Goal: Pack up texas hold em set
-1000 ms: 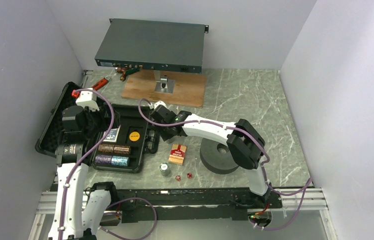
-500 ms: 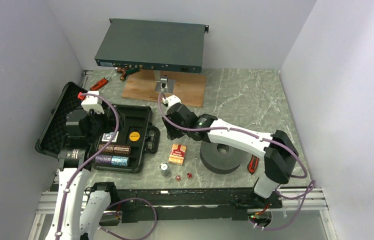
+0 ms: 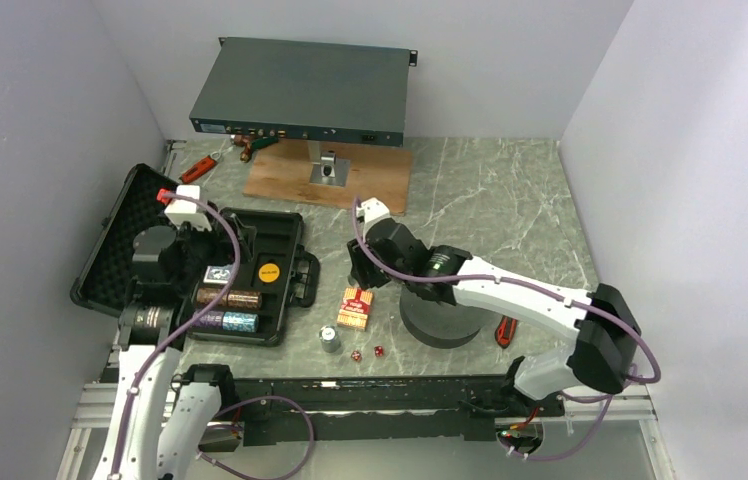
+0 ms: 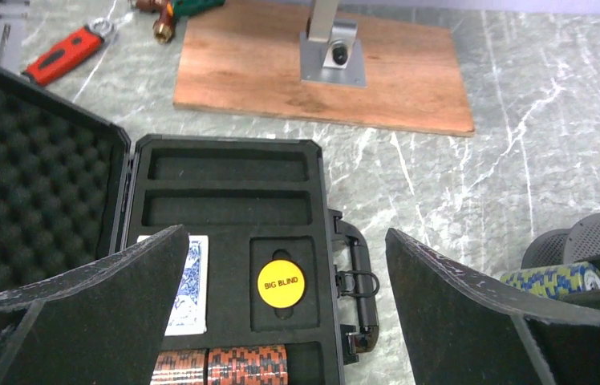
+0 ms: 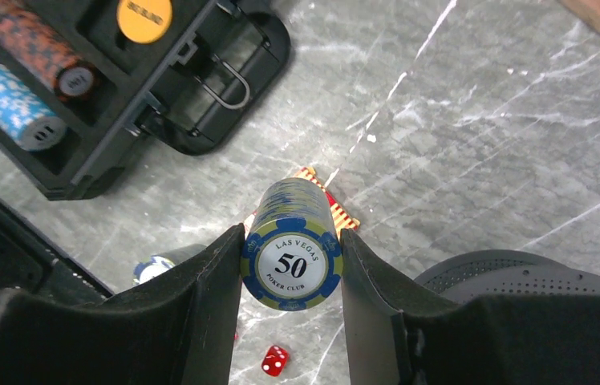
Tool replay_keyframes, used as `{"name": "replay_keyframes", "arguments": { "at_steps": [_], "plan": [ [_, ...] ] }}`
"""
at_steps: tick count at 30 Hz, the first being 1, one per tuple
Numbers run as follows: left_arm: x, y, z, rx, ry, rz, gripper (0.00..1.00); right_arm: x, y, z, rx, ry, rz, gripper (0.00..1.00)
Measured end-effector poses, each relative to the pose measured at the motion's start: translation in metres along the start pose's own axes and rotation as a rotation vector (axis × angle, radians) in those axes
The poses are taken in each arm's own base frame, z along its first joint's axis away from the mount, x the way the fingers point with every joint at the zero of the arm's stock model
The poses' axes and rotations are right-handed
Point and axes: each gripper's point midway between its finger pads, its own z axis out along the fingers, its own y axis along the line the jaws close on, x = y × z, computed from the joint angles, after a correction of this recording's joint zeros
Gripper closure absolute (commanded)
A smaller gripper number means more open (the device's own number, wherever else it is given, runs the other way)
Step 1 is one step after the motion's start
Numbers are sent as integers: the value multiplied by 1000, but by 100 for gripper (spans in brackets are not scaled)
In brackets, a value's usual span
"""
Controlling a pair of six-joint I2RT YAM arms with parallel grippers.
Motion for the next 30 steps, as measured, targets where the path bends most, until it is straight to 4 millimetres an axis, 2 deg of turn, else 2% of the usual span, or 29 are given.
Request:
{"name": "replay_keyframes", "arguments": {
  "at_steps": [2,5,6,12,18,24,30],
  "plan": [
    [-4,-4,-4,26,-37,18,0,-9,2,-8,-13,-31,4,100],
    [-10,-12,-7,72,-80,53,15,-17,5,-17,-36,-59,9,100],
    [-10,-17,-7,104,-80,76,16,-18,6,-19,-44,-63,10,100],
    [-11,-55,-17,313,-78,216,15,-17,12,-23,-87,-52,-8,100],
    [-31,-94,-41,508,-135,352,13,-23,25,-36,-160,-38,-39,100],
    [-15,-122,-56,693,-112,424,13,-39,44,-68,-286,-67,-62,100],
    [-3,-149,-73,872,-122,506,10,-50,63,-91,-401,-76,-66,100]
  ]
}}
